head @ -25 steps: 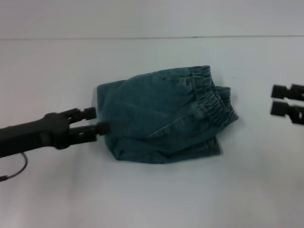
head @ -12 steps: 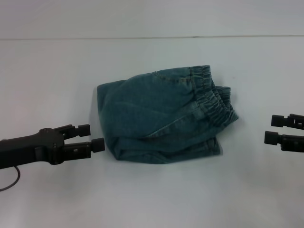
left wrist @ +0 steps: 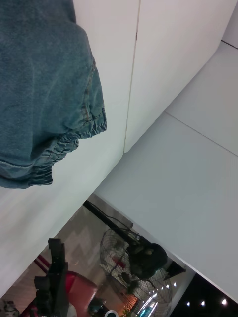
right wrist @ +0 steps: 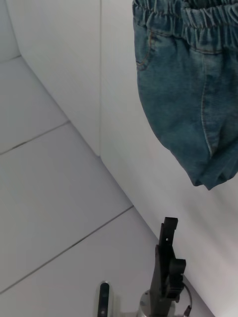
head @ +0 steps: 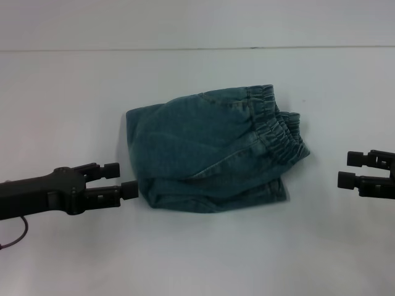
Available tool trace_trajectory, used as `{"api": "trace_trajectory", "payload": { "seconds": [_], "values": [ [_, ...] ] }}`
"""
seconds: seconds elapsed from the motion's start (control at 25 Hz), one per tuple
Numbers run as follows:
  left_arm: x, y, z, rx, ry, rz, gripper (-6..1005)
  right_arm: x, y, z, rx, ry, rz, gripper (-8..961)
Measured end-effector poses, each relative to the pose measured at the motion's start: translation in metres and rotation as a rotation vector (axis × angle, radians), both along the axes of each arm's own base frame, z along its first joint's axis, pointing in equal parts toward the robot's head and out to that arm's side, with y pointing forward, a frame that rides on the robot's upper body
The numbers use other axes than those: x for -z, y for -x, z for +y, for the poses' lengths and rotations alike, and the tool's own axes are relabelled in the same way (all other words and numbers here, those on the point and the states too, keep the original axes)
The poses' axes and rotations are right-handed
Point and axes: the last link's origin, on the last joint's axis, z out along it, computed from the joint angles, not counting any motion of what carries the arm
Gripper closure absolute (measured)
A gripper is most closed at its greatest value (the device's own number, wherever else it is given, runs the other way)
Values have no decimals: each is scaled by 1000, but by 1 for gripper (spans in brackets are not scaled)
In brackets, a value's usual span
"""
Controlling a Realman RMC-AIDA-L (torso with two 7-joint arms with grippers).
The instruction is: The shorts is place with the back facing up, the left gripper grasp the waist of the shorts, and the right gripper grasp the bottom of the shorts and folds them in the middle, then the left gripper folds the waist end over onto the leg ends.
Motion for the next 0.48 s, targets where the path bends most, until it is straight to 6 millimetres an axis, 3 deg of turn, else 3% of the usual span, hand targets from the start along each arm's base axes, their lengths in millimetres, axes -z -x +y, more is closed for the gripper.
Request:
{"api": "trace_trajectory", "payload": {
  "seconds": [0.48],
  "values": [
    [0,-1,0,0,5,-4,65,3,0,0,-1,16,-11,103]
  ]
}}
